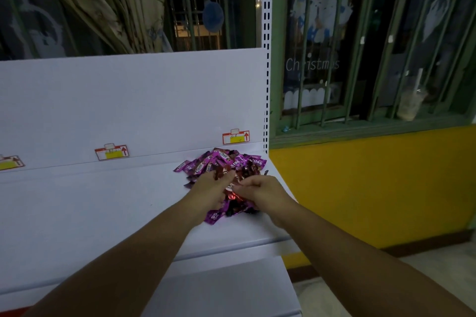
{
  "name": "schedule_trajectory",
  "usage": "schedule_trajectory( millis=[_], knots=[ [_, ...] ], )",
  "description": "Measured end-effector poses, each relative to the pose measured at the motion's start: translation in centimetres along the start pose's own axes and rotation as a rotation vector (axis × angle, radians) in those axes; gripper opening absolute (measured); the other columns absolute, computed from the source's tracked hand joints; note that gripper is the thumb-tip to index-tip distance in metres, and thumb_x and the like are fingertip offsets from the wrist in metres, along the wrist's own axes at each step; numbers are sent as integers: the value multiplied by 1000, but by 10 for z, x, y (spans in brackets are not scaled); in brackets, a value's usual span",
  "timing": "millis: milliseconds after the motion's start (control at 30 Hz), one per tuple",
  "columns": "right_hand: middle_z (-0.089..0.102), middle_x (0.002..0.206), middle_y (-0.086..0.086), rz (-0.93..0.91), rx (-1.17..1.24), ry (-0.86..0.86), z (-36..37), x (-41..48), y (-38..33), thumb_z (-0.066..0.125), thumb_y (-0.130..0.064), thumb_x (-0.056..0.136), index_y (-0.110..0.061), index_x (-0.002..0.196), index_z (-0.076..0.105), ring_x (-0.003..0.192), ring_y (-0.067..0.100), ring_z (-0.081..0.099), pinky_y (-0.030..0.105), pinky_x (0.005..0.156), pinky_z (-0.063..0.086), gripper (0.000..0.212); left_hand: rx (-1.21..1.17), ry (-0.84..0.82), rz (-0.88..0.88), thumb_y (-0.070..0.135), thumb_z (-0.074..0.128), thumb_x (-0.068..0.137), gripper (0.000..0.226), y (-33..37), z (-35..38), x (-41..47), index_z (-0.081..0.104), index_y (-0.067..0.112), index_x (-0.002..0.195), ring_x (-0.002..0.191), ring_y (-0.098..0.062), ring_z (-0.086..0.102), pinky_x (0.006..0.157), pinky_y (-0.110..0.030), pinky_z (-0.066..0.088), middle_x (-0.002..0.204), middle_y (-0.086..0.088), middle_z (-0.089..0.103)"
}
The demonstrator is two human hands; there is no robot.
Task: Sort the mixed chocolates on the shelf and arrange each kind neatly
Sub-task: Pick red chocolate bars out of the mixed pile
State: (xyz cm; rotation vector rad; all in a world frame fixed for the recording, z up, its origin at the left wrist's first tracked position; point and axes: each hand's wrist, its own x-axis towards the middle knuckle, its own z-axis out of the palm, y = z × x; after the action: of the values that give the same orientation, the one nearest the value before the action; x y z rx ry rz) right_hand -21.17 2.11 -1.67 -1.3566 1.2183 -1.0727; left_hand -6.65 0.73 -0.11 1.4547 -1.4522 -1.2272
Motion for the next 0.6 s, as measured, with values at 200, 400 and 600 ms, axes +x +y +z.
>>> schedule_trajectory(
  millis=[200, 400, 600],
  knots=[
    [69, 94, 0, -71, -776, 234, -32, 27, 21, 69, -32, 83, -17, 90, 71, 83, 15, 61, 25, 69, 45, 17, -301, 59, -82, 23, 51, 94, 23, -7, -34, -1, 58, 2, 100, 78, -28, 68, 75, -38, 58, 91, -18, 70],
    [66, 87, 5, 5, -1055, 119, -25, 37, 24, 63, -43, 84, -12, 91, 68, 77, 19, 56, 25, 60, 37, 32, -550, 65, -94, 9, 56, 90, 19, -6, -49, -5, 57, -7, 99, 69, -24, 70, 57, -30, 57, 78, -19, 72],
    [68, 89, 6, 37, -1016, 113, -27, 46, 20, 68, -29, 82, -11, 86, 70, 81, 20, 60, 25, 63, 40, 19, -667, 142, -154, 8, 58, 87, 9, -9, -53, -2, 59, 1, 81, 68, -18, 63, 43, -19, 48, 70, -12, 70]
  ],
)
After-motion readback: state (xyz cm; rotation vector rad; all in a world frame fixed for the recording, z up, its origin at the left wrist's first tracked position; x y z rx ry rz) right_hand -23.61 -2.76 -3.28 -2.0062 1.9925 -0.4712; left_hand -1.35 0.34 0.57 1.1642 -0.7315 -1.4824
